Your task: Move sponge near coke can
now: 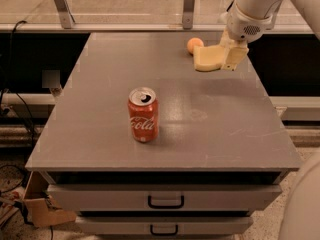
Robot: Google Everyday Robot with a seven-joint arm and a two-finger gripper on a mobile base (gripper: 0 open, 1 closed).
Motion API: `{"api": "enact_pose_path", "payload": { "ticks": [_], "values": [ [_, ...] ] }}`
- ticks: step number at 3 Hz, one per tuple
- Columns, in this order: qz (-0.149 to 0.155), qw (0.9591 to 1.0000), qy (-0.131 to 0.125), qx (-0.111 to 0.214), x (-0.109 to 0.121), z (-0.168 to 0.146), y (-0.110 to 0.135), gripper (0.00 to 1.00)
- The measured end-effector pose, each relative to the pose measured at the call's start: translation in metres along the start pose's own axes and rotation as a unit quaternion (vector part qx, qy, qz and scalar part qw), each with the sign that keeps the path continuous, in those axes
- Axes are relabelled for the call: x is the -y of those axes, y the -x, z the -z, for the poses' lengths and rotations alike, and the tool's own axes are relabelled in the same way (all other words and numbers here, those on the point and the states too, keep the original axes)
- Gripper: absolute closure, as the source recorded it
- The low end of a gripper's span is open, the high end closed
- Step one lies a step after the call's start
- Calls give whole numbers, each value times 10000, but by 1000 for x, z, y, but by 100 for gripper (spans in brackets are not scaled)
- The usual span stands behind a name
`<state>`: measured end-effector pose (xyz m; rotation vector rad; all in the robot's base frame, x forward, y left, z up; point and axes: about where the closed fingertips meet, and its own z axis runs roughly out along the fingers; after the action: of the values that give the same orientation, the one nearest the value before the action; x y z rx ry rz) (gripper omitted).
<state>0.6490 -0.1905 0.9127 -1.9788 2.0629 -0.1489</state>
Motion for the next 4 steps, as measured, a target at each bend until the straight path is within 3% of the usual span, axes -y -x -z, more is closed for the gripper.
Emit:
{"api": "enact_pose_path", "payload": {
  "ticks": [1,2,4],
  "values": [
    [54,10000,36,-22,-5,-5,4,100],
    [304,9992,246,-6,-26,-14,17,100],
    [550,9958,617,384,-90,-24,58,100]
  ]
}}
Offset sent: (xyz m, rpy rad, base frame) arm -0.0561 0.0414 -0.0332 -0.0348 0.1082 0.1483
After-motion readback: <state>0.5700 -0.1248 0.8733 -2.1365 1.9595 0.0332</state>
